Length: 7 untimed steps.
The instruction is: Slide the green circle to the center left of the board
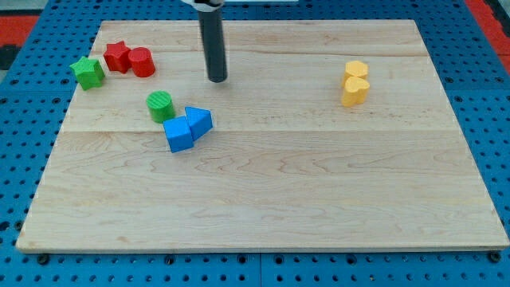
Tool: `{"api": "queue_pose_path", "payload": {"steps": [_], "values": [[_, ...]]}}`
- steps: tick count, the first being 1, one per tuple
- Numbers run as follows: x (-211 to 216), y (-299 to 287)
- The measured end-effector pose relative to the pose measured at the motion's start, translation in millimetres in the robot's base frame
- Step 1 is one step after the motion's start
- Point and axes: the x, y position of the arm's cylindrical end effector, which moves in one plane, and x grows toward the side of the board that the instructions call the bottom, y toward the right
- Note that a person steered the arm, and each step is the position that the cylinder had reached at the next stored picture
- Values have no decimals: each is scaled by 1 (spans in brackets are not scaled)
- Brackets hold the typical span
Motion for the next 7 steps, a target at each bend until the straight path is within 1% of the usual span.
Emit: {"api": "queue_pose_path", "payload": {"steps": [1,2,3,4,5,6,7], "values": [[47,-5],[73,-35],[72,-84],[45,-127],[37,-137],[30,-102],[17,-106]]}}
